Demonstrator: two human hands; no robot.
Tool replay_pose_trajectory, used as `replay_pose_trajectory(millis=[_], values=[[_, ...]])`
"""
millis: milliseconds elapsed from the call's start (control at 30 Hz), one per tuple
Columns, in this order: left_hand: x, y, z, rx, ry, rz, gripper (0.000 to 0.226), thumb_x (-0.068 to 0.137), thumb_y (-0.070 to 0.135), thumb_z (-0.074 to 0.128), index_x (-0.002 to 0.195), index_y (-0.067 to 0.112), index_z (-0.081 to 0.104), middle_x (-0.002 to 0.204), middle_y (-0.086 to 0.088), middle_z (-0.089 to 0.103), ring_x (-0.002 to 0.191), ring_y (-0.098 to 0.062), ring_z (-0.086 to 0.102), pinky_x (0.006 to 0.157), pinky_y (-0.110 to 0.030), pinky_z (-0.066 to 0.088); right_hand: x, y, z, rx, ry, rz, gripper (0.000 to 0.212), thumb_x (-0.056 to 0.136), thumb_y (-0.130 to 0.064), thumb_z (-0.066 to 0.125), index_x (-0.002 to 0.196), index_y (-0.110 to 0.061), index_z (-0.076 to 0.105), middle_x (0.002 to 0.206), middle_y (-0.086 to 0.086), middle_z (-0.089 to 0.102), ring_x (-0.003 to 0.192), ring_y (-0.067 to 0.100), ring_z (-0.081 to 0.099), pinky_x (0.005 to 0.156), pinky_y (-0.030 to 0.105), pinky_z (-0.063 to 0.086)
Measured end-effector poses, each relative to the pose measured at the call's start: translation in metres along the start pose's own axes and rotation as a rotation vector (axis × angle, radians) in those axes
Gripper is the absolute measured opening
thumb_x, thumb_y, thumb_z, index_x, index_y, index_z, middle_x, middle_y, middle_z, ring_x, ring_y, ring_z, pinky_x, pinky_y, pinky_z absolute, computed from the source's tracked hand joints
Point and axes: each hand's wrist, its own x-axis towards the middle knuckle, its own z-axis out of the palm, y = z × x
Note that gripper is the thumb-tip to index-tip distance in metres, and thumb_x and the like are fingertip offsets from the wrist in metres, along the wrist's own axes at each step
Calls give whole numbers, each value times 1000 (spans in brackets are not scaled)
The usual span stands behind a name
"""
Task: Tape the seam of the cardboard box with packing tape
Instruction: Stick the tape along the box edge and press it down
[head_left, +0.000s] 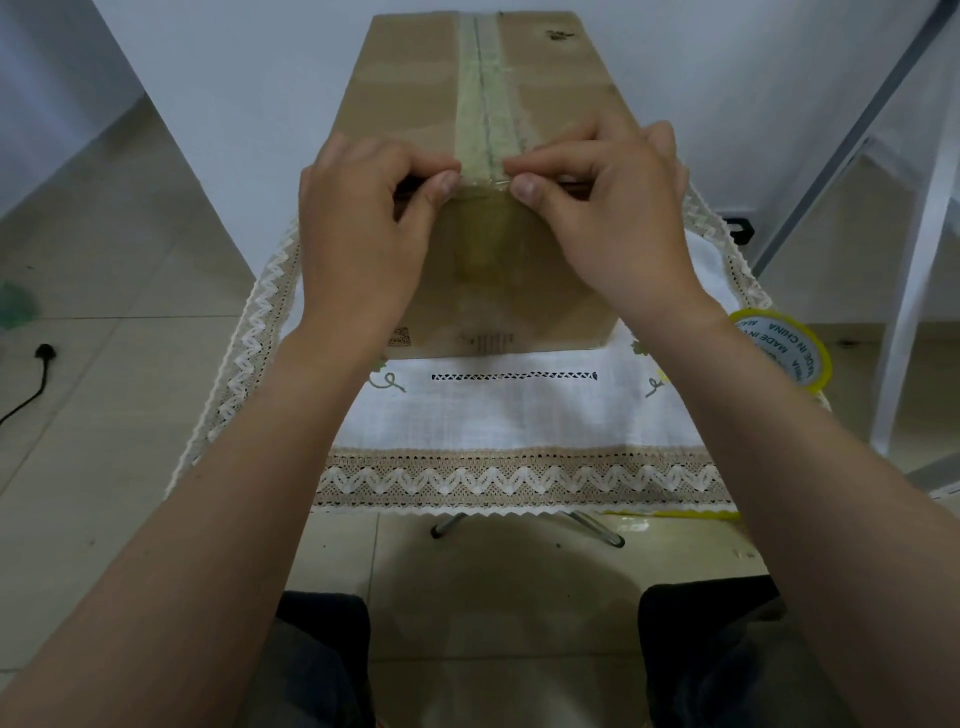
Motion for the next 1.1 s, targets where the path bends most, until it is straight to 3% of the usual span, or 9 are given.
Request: replay_pose_trajectory(millis=[100, 200, 333, 467, 733, 833, 933, 1033, 1100], values=[[0, 2, -1, -37, 0, -28, 18, 91, 43, 68, 100, 32, 80, 99, 16, 76, 99, -8, 56, 97, -45, 47, 2, -3, -4, 36, 9, 49, 9, 84, -50, 79, 93, -47, 78, 102, -17, 70, 119, 16, 46, 107, 40, 34], [-1, 7, -1, -37, 13, -50, 20, 89, 45, 70, 100, 32, 81, 99, 13, 78, 103, -13, 60, 96, -44, 48, 2, -10, -4, 23, 26, 77, 13, 79, -56, 81, 83, -44, 77, 96, -17, 70, 117, 14, 45, 98, 35, 31], [-2, 12, -1, -5, 21, -51, 20, 87, 42, 69, 99, 31, 81, 99, 13, 78, 104, -16, 61, 96, -45, 49, 2, -19, 2, -99, 47, 89, 35, 72, -69, 79, 75, -36, 71, 81, -20, 53, 110, 15, 42, 92, 36, 29], [-4, 17, 0, 23, 31, -59, 26, 80, 38, 62, 97, 32, 81, 97, 15, 78, 103, -18, 63, 97, -46, 48, 2, -28, 8, -245, 35, 87, 57, 62, -86, 71, 74, -32, 58, 92, -17, 48, 114, 22, 45, 90, 39, 30], [-6, 21, 2, 60, 33, -62, 27, 82, 32, 57, 97, 30, 79, 96, 14, 75, 103, -19, 60, 99, -42, 45, 3, -29, 17, -296, 33, 93, 65, 58, -94, 63, 80, -34, 53, 101, -15, 45, 118, 23, 42, 89, 36, 19], [-9, 21, 5, 118, 15, -41, 23, 84, 34, 58, 100, 27, 74, 99, 14, 70, 107, -19, 56, 99, -38, 39, 5, -23, 15, -242, 17, 63, 59, 63, -85, 71, 79, -30, 58, 98, -16, 46, 108, 15, 37, 87, 33, 17], [-9, 17, 7, 141, -2, -22, 25, 89, 45, 61, 101, 25, 71, 104, 13, 68, 110, -20, 53, 100, -38, 35, 8, -12, 7, -94, 8, 33, 46, 67, -71, 81, 79, -28, 72, 90, -18, 55, 107, 13, 42, 88, 32, 25], [-5, 14, 8, 133, -4, -25, 26, 93, 51, 61, 100, 28, 71, 104, 14, 67, 110, -19, 52, 91, -31, 28, 11, -1, -1, 68, -9, 28, 22, 71, -58, 85, 80, -39, 78, 89, -15, 70, 113, 18, 51, 100, 43, 41], [-3, 13, 9, 124, 2, -26, 22, 94, 50, 61, 97, 30, 71, 104, 14, 68, 109, -19, 52, 89, -30, 25, 10, 2, -4, 101, -16, 16, 13, 75, -53, 84, 81, -43, 78, 91, -13, 74, 112, 18, 54, 101, 47, 44]])
